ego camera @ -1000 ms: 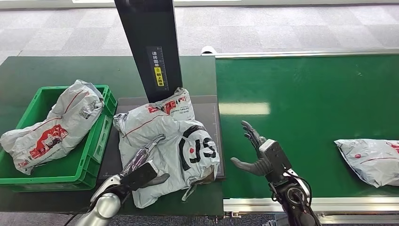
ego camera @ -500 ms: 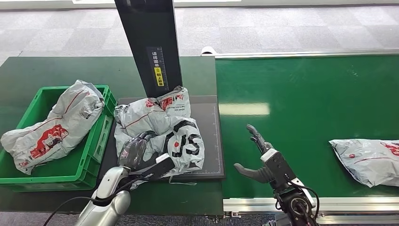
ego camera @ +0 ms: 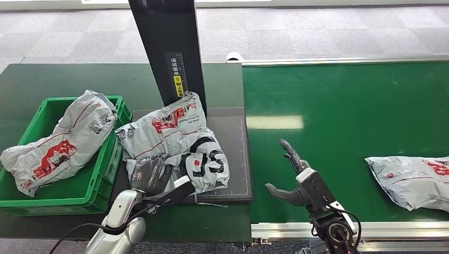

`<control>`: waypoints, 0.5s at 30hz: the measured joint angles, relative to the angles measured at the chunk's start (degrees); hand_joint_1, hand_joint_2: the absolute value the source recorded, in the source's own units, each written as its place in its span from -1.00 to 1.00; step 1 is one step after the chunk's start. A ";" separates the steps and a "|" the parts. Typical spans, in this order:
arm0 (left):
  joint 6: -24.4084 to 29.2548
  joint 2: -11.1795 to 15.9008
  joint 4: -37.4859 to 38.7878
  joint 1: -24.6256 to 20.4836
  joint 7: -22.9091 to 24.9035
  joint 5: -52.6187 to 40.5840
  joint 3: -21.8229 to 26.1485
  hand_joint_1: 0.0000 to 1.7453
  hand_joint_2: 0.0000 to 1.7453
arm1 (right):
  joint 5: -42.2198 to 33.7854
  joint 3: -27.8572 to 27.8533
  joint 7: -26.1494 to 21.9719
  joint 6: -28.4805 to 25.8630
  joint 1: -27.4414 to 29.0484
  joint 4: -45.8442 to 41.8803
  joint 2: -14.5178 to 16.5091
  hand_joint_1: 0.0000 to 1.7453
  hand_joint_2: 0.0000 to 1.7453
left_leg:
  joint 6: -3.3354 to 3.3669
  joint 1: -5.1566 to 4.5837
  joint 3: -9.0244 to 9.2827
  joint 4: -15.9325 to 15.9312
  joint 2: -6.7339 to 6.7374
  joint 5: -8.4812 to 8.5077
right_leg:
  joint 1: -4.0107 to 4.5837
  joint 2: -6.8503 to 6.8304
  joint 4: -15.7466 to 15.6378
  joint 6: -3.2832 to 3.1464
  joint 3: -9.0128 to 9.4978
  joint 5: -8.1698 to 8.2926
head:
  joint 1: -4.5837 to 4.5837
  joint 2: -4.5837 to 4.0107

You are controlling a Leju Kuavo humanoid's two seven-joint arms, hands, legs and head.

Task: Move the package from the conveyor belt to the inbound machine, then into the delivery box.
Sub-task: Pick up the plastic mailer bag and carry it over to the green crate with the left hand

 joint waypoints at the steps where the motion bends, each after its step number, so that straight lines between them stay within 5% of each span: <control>1: 1.18 -0.04 -0.20 0.24 -1.68 1.16 0.07 1.00 1.00 | -0.05 -0.05 -0.02 0.01 0.12 -0.11 -0.01 -1.00 1.00 | 0.00 0.00 0.00 0.00 0.00 0.00 | 0.00 0.00 0.00 0.00 -0.01 0.00 | -0.01 0.00; 8: 16.83 -0.53 -6.38 1.93 -15.71 12.36 0.19 1.00 1.00 | -0.55 -0.68 -0.04 -0.17 1.66 -2.08 -0.01 -1.00 1.00 | 0.00 0.00 -0.05 0.00 0.00 0.00 | 0.00 0.00 0.00 0.00 -0.04 0.00 | 0.00 0.00; 15: 19.46 -5.20 -19.08 5.06 -30.80 10.94 7.10 1.00 1.00 | -1.86 -0.82 -0.21 -1.16 2.40 -2.86 -0.28 -1.00 1.00 | 0.00 0.00 -0.05 0.00 0.02 -0.01 | 0.00 0.01 0.00 0.00 -0.04 0.00 | 0.00 0.00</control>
